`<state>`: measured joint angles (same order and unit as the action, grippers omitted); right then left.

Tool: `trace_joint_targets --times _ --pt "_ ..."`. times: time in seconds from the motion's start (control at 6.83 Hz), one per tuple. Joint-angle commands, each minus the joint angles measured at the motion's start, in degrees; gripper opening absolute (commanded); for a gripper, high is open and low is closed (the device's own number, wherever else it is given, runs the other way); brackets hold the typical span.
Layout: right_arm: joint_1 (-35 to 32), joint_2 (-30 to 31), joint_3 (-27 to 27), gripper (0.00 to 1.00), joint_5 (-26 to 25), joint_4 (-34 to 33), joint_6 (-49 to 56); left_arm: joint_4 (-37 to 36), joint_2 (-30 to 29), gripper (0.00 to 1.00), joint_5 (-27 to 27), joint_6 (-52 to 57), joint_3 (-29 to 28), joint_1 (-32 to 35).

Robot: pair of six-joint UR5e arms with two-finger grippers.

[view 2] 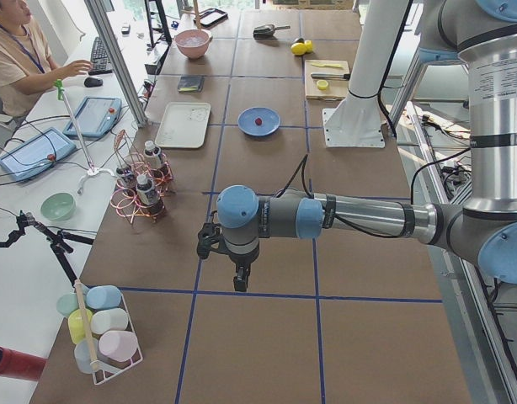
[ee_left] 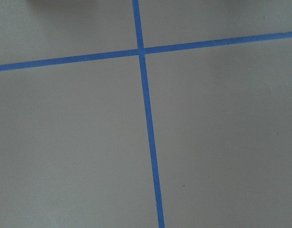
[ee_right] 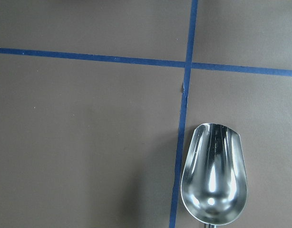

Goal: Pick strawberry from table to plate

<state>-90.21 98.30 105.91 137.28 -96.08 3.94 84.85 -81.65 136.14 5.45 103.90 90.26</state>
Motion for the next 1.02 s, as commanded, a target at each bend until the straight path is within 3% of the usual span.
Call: trace_joint_targets --times 0.0,0.88 --pt "0.03 -0.04 0.61 1.00 -0.78 0.01 -0.07 0.05 0.00 1.00 0.09 -0.08 0.16 0.79" --pt "1.17 -0.04 0.61 1.00 -0.96 -0.16 0.02 -0.30 -3.15 1.00 -0.35 0.00 -0.80 0.88"
